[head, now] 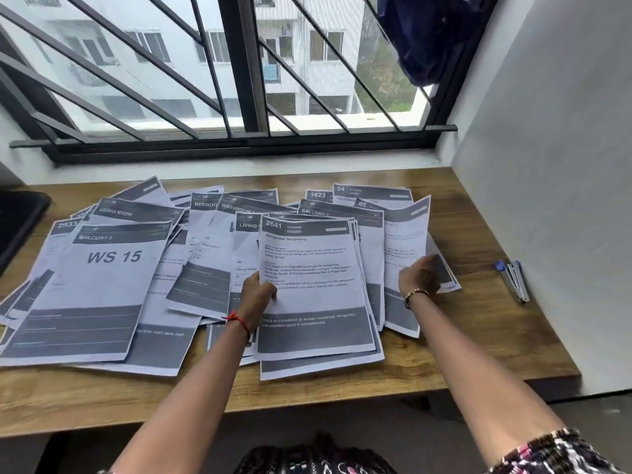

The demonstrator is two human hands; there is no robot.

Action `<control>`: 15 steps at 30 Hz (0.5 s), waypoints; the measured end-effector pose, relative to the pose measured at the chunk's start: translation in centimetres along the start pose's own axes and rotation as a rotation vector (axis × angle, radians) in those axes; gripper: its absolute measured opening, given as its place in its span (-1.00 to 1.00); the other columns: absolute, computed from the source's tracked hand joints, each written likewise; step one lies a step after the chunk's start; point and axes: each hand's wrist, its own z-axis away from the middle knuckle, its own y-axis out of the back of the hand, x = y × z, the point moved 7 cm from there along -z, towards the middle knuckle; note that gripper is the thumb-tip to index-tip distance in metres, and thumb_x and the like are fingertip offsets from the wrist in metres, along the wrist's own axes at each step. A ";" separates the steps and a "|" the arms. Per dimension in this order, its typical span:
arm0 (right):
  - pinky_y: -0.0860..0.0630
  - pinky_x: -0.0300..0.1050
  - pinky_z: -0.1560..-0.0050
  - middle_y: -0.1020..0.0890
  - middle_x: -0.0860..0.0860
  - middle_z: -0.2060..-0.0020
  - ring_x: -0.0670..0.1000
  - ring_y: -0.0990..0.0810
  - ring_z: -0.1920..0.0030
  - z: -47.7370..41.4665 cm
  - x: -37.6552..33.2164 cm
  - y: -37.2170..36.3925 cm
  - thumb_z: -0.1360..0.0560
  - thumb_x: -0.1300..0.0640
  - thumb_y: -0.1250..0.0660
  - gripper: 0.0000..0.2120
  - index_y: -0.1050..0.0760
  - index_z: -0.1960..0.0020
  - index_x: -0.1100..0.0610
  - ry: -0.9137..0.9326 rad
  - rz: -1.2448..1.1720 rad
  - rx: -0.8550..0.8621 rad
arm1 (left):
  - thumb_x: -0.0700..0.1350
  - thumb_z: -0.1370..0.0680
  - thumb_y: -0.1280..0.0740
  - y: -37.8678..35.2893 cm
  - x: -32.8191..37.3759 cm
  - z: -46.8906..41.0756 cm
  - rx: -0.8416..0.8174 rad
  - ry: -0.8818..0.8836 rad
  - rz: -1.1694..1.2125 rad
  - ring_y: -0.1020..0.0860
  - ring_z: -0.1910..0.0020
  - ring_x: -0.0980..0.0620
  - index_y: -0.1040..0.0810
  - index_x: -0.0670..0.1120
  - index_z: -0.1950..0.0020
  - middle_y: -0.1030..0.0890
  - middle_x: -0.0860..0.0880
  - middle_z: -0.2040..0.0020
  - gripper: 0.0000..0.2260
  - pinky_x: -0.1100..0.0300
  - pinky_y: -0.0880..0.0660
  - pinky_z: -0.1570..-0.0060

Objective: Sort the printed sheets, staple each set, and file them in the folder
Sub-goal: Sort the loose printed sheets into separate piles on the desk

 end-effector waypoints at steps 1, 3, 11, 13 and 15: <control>-0.39 0.11 -0.18 -0.39 0.27 -0.32 0.28 -0.41 -0.28 0.2 -0.2 0.1 -0.52 0.34 -0.15 -0.50 -0.12 -0.42 0.31 0.018 -0.016 0.003 | -0.53 -0.34 -0.14 0.0 0.0 0.0 -0.001 0.000 0.000 -0.46 0.08 -0.09 -0.48 -0.26 0.03 -0.55 -0.15 0.06 -0.68 0.26 -0.38 0.33; -0.45 0.08 -0.02 -0.47 0.27 -0.22 0.29 -0.49 -0.18 0.5 -0.8 0.8 -0.52 0.35 -0.12 -0.65 -0.25 -0.30 0.28 0.045 -0.056 0.066 | -0.53 -0.34 -0.13 -0.1 -0.1 0.2 -0.009 -0.001 0.007 -0.46 0.08 -0.09 -0.48 -0.26 0.03 -0.55 -0.15 0.05 -0.69 0.26 -0.38 0.33; -0.25 -0.27 0.22 -0.60 0.14 -0.10 0.13 -0.59 -0.03 1.9 -7.6 7.9 -0.56 0.33 -0.10 -0.77 -0.44 -0.16 0.28 0.344 -0.335 0.536 | -0.52 -0.35 -0.13 -0.3 0.1 0.5 -0.017 0.009 0.004 -0.45 0.07 -0.07 -0.49 -0.25 -0.02 -0.54 -0.13 0.04 -0.66 0.27 -0.38 0.35; -0.23 -0.47 0.22 -0.64 0.18 0.01 0.03 -0.57 0.06 2.8 -10.8 10.3 -0.54 0.34 -0.16 -0.81 -0.49 -0.09 0.34 0.553 -0.523 0.639 | -0.52 -0.36 -0.13 -0.3 0.3 0.7 -0.010 0.016 0.004 -0.45 0.09 -0.06 -0.49 -0.25 0.00 -0.54 -0.13 0.05 -0.67 0.27 -0.37 0.36; -0.26 -0.61 0.18 -0.64 0.21 0.07 -0.04 -0.52 0.07 3.7 -13.1 12.0 -0.53 0.35 -0.19 -0.82 -0.51 -0.05 0.39 0.689 -0.679 0.680 | -0.52 -0.36 -0.13 -0.3 0.2 0.6 -0.018 0.033 0.012 -0.45 0.07 -0.07 -0.50 -0.28 -0.04 -0.54 -0.13 0.03 -0.66 0.27 -0.38 0.35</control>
